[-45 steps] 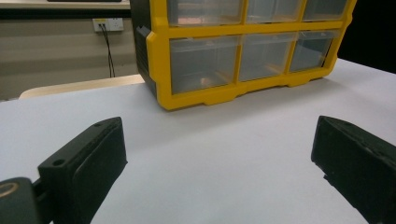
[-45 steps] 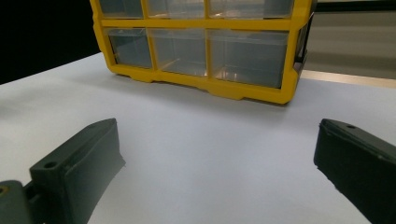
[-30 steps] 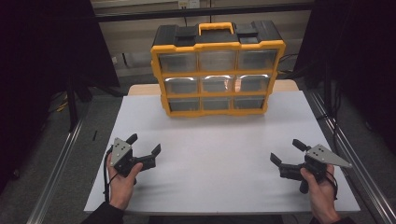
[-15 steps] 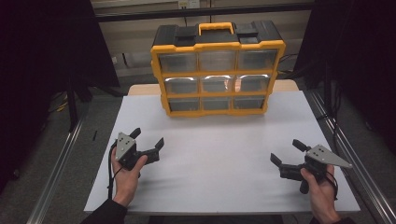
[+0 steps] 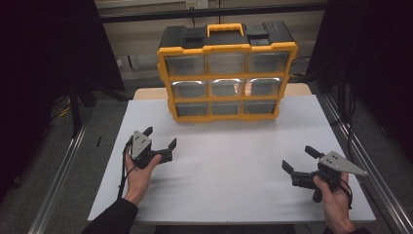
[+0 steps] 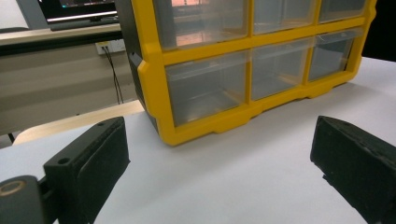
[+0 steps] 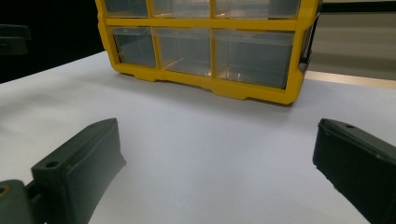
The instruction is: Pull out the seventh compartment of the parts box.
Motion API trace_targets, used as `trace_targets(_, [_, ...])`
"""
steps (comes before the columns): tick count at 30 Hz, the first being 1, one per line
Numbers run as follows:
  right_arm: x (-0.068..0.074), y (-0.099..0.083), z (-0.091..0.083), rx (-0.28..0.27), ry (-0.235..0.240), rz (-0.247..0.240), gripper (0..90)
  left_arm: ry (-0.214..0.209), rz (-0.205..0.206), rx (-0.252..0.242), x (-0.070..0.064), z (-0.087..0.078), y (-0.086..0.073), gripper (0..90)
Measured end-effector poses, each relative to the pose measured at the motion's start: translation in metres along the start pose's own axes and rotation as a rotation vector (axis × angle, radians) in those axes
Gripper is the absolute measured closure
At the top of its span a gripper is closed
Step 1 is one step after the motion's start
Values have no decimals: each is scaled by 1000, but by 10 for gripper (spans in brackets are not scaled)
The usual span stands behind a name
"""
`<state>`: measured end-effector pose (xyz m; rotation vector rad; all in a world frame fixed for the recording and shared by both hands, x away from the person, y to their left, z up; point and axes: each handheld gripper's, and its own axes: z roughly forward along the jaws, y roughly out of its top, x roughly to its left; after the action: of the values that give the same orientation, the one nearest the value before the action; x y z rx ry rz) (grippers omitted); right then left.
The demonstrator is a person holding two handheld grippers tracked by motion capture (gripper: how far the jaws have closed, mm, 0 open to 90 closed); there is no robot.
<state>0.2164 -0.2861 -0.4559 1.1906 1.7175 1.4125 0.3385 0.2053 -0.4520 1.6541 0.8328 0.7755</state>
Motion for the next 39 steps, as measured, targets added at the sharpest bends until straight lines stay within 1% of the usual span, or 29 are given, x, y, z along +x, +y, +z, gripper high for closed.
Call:
trace_targets(2, [0, 0, 0, 0, 0, 1, 7, -3, -3, -11, 0, 3, 0, 44])
trace_targets(3, [0, 0, 0, 0, 0, 1, 7, -2, 9, -5, 2, 6, 0, 44])
trace_targets(4, [0, 0, 0, 0, -1, 1, 8, 1, 7, -8, 1, 9, -1, 43])
trace_targets(5, [0, 0, 0, 0, -1, 1, 8, 8, 20, 5, 2, 10, 0, 43])
trace_targets(6, [0, 0, 0, 0, 0, 1, 8, 11, 20, -7, 1, 14, 0, 43])
trace_targets(7, [0, 0, 0, -1, -2, 2, 8, 4, 40, 4, 3, 15, 0, 43])
trace_targets(9, [0, 0, 1, -1, -2, 1, 8, 14, 41, 20, 3, 19, 1, 41])
trace_targets(11, [-1, 0, 0, -1, -1, 3, 8, 5, 45, 23, 4, 24, 1, 40])
trace_targets(12, [-1, 0, 0, 1, 2, 4, 8, 16, 76, 32, 4, 26, 1, 40])
trace_targets(13, [-1, 0, 0, 1, 2, 5, 8, -2, 83, 28, 5, 28, 1, 40])
trace_targets(14, [-1, 0, 0, 1, 3, 5, 8, -2, 83, 28, 5, 28, 1, 41])
trace_targets(15, [-1, -1, 0, 1, 4, 4, 8, -14, 109, 20, 5, 29, 2, 42])
trace_targets(17, [-1, -1, 0, 2, 5, 5, 8, -13, 119, 20, 4, 30, 4, 43])
trace_targets(18, [0, 0, 1, 1, 5, 12, 8, -5, 146, -3, 2, 33, 6, 42])
trace_targets(19, [0, 0, 1, 1, 5, 12, 8, -5, 146, -3, 2, 33, 6, 42])
trace_targets(21, [0, 0, 1, 2, 7, 12, 8, -2, 175, -5, 1, 36, 9, 42])
trace_targets(22, [0, 0, 0, 2, 6, 13, 8, 2, 184, -29, -1, 38, 9, 43])
trace_targets(23, [0, -1, 0, 4, 9, 4, 8, -3, 201, -22, -1, 39, 9, 44])
trace_targets(24, [-1, -1, 0, 1, 6, 6, 8, -3, 222, -31, -2, 41, 10, 44])
trace_targets(25, [-1, -1, 0, 6, 8, 7, 8, -8, 263, -32, -2, 42, 10, 44])
trace_targets(27, [-1, -1, 1, 7, 8, 8, 8, -12, 314, -37, -3, 45, 12, 44])
trace_targets(29, [-1, -1, 1, 8, 9, 3, 7, -30, 353, -38, -5, 48, 15, 44])
trace_targets(32, [-1, -1, 0, 6, 4, 9, 7, -21, 401, -27, -7, 53, 17, 44])
trace_targets(33, [-1, -1, 0, 6, 4, 9, 7, -9, 431, -29, -8, 55, 18, 44])
trace_targets(34, [-1, -1, 0, 6, 4, 10, 7, -2, 451, -25, -9, 58, 18, 44])
trace_targets(35, [-1, -1, 1, 6, 5, 9, 8, -6, 474, -46, -9, 61, 18, 43])
trace_targets(36, [-1, -1, 1, 6, 5, 9, 8, -6, 474, -46, -9, 61, 18, 44])
trace_targets(38, [-1, -1, 0, 3, 6, 6, 7, -4, 529, -38, -8, 65, 17, 42])
trace_targets(39, [-1, -1, 0, 4, 3, 9, 6, 9, 564, -34, -7, 68, 17, 41])
